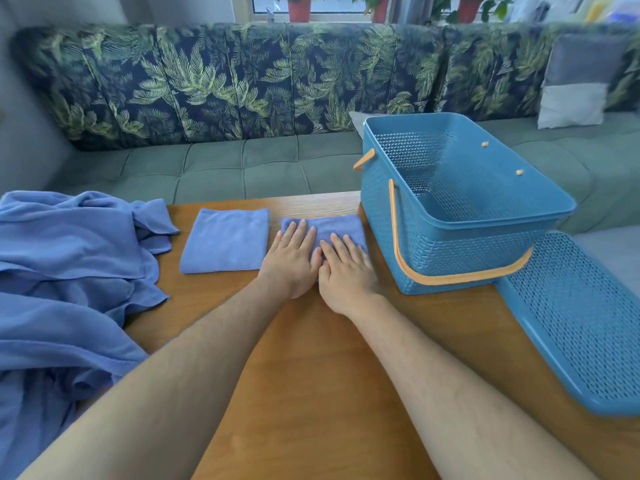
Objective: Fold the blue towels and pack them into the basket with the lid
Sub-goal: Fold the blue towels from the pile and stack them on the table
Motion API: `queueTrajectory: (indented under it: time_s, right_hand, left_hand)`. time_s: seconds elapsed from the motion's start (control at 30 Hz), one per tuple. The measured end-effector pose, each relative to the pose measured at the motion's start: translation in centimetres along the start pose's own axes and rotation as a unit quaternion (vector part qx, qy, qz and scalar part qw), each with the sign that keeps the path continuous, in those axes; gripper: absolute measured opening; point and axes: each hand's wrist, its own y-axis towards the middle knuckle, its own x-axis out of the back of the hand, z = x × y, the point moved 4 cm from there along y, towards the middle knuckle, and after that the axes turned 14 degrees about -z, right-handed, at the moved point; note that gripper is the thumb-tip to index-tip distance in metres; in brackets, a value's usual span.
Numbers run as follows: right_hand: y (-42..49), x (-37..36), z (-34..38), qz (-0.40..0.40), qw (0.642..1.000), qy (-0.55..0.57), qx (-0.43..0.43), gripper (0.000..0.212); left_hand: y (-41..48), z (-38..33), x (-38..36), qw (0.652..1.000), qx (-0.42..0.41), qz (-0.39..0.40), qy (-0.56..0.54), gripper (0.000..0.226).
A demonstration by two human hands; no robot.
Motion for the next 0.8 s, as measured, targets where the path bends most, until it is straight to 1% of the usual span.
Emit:
queueTrajectory:
  time_s: [0.17,0.3,0.4,0.47,0.53,0.6,0.67,0.7,0.73,0.8]
  right_hand:
    - [3.8,-0.7,-0.7,0.004,1.000,0.004,-0.005,0.055]
    - [5.1,-1.1,-0.8,0.003,1.000,0.007,-0.015,0.055]
    - [5.5,-0.8,-0.7,0.029,0.999,0.008,-0.025,0.055]
    - [5.5,0.0,-0.4,0.057,0.998,-0.004,-0.013,0.056]
    - [5.2,1.4,0.4,0.048,0.999,0.002,0.002,0.057]
    - [4.4,3.1,2.3,0.003,0.999,0.023,0.033,0.058]
    - [3.3,4.5,5.1,-0.033,0.995,0.056,0.073,0.059]
    - [2.7,5.0,6.8,-0.044,0.992,0.074,0.090,0.059]
    - [2.2,5.4,8.5,-0.051,0.989,0.090,0.107,0.058]
    - [1.2,6.1,12.3,-0.060,0.982,0.114,0.141,0.058]
  left_hand:
    - [3.4,0.3,-1.1,1.000,0.004,-0.006,0.027,0.058]
    - [4.9,0.4,-1.4,0.999,-0.010,0.000,0.049,0.057]
    - [5.2,0.2,-1.1,0.998,-0.017,0.013,0.056,0.057]
    - [4.9,0.2,-0.4,0.998,-0.023,0.022,0.056,0.057]
    - [4.3,0.1,1.3,0.998,-0.032,-0.006,0.045,0.050]
    - [2.8,0.1,4.1,0.998,-0.035,-0.057,0.010,0.045]
    - [0.6,0.6,7.3,0.992,-0.039,-0.118,-0.024,0.054]
    - [-0.7,1.3,8.9,0.989,-0.032,-0.144,-0.029,0.058]
    - [-1.8,2.4,10.3,0.985,-0.017,-0.167,-0.025,0.058]
    - [-4.1,5.2,13.3,0.980,0.028,-0.198,0.003,0.045]
